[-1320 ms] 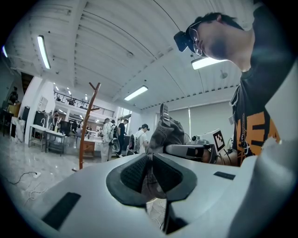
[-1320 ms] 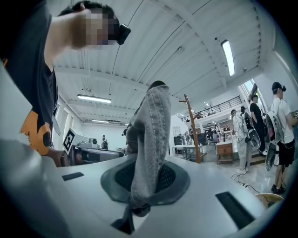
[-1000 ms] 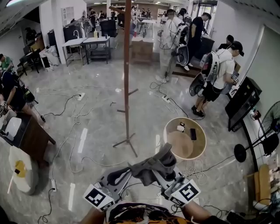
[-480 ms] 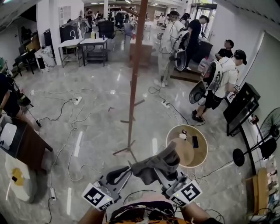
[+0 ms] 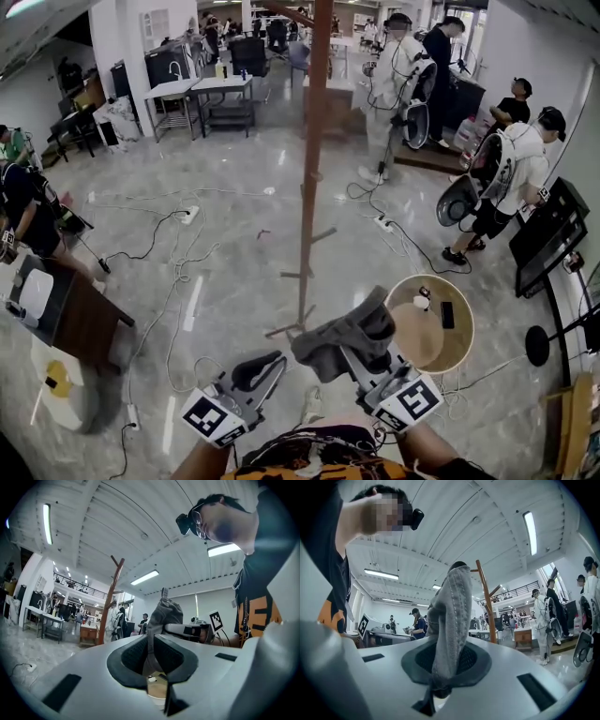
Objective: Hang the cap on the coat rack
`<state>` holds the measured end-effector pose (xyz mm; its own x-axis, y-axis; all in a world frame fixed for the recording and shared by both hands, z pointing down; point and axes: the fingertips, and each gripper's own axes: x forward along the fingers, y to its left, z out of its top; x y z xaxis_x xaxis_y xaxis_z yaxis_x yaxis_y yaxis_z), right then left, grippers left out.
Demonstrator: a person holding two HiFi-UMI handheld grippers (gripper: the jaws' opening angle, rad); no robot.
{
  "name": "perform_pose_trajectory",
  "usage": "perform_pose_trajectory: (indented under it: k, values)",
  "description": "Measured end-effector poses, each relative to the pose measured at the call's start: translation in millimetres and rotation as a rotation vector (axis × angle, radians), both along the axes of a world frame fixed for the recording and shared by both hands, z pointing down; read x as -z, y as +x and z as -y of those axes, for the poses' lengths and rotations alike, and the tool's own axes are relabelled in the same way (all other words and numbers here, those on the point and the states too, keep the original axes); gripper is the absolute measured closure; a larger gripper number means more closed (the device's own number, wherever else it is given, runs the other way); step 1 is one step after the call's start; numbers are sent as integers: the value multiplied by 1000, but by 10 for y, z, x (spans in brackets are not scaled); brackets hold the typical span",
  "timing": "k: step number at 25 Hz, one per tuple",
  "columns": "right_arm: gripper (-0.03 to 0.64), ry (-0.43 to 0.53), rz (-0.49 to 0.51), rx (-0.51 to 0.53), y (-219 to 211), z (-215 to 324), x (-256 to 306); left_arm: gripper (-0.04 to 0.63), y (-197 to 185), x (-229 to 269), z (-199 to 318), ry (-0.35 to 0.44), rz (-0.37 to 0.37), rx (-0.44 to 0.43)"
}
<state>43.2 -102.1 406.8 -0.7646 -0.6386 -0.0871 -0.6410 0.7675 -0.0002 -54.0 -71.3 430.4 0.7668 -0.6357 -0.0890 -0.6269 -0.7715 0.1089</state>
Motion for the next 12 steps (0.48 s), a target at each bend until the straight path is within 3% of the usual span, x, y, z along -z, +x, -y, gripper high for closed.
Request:
perform_pose_trajectory:
  k: [12]
  values:
    - [571, -8, 14, 115, 43, 1495, -23, 538, 222, 282, 1421, 43, 0, 76]
